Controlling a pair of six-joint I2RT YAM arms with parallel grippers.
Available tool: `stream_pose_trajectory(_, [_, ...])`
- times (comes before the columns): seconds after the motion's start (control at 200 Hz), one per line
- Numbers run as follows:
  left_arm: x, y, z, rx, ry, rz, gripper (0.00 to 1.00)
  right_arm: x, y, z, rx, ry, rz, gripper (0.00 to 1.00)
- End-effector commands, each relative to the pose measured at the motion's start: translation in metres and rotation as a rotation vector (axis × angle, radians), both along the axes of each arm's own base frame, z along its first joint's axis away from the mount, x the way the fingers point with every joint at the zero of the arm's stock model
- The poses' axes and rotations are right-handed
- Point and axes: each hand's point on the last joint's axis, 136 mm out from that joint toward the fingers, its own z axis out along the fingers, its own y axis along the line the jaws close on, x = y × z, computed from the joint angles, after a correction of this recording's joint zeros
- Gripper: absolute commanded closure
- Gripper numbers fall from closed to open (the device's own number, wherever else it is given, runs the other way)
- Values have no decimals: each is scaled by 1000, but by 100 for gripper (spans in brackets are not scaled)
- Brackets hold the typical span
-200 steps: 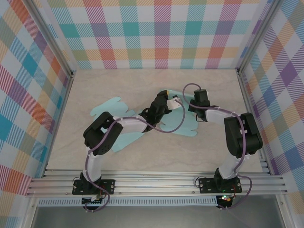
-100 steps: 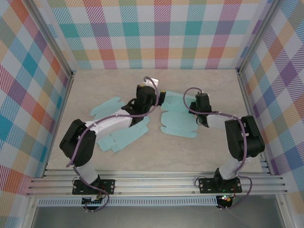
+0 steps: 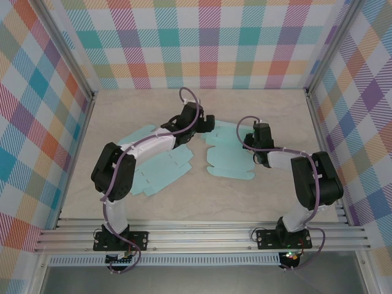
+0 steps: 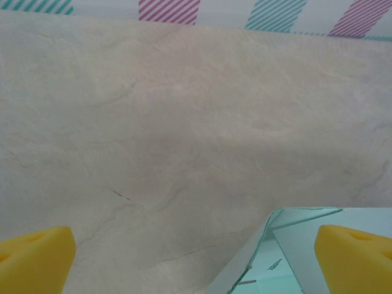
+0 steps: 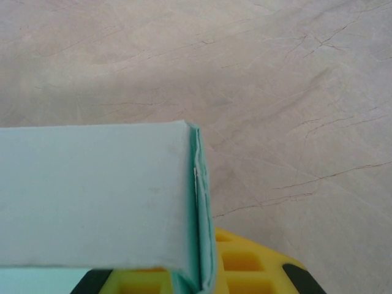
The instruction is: Fold the paper box
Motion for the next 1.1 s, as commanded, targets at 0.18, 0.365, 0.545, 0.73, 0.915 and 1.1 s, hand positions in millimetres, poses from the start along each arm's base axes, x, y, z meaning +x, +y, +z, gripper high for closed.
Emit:
stream_pose_trajectory(0.18, [-2, -10, -25, 95, 61, 15, 0, -4, 4, 2, 13, -12, 37, 100])
stream_pose_trajectory(0.365, [-10, -28, -40, 115, 79, -17, 0, -3, 5, 1, 13, -6, 39, 100])
stream_pose_trajectory(0.545, [-11, -44, -51, 67, 92, -33, 0, -3, 6, 2, 16, -9, 44, 100])
stream_pose_trajectory(0.73, [-5, -55, -45, -6, 68, -21, 0, -2, 6, 2, 16, -11, 44, 100])
stream_pose_trajectory(0.915, [-17, -38, -34, -71, 54, 46, 0, -3, 5, 1, 15, -7, 40, 100])
stream_pose_trajectory(1.1, [-55, 0, -41, -144, 95, 124, 9, -2, 6, 0, 15, -4, 42, 100])
